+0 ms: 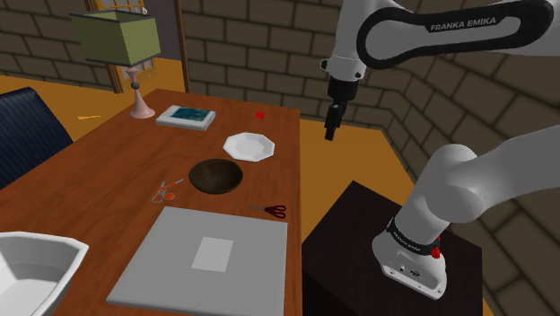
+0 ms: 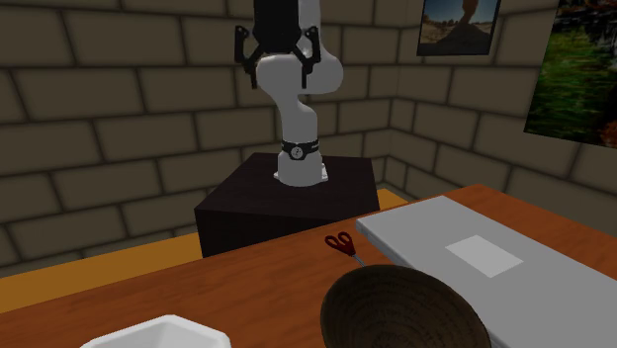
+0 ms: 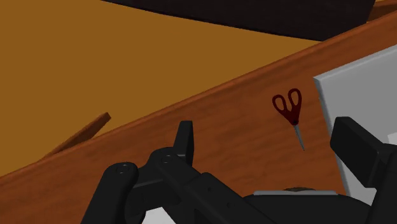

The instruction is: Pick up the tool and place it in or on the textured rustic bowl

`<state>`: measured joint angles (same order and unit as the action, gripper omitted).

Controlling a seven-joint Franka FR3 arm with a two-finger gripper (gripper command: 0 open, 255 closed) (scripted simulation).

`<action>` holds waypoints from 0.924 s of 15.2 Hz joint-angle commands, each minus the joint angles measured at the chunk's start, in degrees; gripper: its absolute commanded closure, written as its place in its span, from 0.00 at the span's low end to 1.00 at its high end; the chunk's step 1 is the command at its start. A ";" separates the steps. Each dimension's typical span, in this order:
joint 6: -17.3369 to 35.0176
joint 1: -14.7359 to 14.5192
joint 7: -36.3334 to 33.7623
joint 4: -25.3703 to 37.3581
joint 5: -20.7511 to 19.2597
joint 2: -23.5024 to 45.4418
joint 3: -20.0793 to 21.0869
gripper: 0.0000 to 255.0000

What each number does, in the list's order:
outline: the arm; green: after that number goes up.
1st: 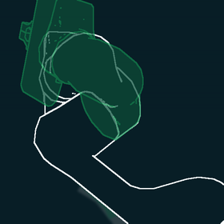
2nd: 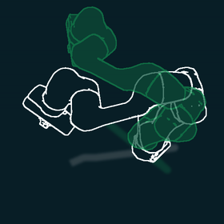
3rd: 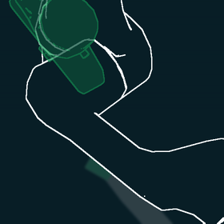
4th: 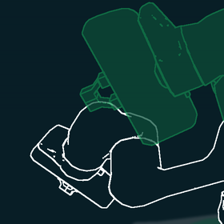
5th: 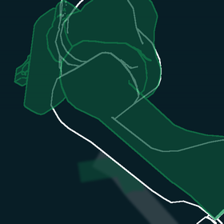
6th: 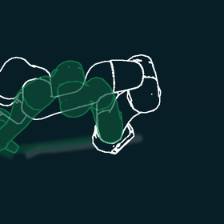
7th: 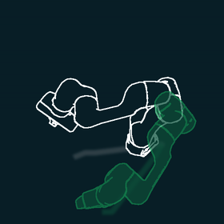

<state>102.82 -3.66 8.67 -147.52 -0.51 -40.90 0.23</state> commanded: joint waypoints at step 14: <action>37.94 -6.92 -0.03 -9.37 3.50 23.66 6.22 0.00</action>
<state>137.45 -10.24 8.57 -156.43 2.95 -19.57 6.05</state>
